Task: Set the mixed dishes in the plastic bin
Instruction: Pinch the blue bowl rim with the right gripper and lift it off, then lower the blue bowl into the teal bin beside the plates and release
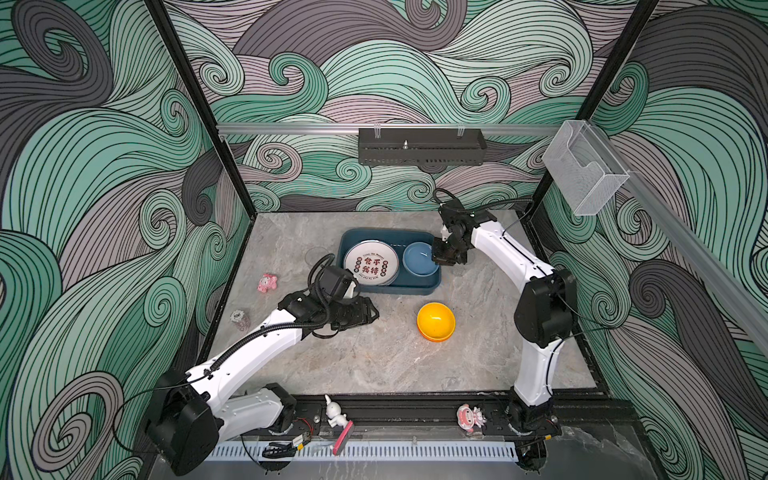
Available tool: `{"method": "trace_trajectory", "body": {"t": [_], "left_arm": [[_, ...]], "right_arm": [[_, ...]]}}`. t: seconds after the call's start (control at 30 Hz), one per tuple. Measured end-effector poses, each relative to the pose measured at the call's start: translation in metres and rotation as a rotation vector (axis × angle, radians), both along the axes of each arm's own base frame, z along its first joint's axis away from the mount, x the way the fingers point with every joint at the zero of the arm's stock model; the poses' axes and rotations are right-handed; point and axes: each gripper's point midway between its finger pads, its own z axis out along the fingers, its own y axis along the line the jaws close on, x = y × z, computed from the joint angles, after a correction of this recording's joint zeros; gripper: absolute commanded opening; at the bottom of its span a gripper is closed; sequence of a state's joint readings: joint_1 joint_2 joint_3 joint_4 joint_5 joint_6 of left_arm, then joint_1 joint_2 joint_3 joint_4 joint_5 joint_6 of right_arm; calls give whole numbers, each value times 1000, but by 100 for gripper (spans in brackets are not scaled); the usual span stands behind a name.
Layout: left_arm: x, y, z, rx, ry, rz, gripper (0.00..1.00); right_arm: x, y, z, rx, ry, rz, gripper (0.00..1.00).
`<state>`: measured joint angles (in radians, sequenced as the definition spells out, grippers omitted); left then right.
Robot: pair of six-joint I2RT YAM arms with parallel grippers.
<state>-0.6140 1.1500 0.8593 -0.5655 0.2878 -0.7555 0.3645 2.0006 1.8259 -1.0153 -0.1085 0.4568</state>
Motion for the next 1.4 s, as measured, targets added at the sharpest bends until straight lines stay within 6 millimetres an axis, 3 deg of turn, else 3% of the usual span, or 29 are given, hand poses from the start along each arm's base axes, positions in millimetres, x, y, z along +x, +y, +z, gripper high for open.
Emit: {"method": "trace_trajectory", "body": {"t": [0.27,0.57,0.8,1.4], "left_arm": [[-2,4,-7,15,15,12,66],[-6,9,-12,26,26,29,65],[-7,12,-15,36,34,37,65],[-7,13,-16,34,40,49,65]], "right_arm": [[48,2,-22,-22,-1,-47,0],[83,3,-38,-36,-12,-82,0],[92,-4,-54,-51,15,-107,1],[89,-2,-80,-66,72,-103,4]]}}
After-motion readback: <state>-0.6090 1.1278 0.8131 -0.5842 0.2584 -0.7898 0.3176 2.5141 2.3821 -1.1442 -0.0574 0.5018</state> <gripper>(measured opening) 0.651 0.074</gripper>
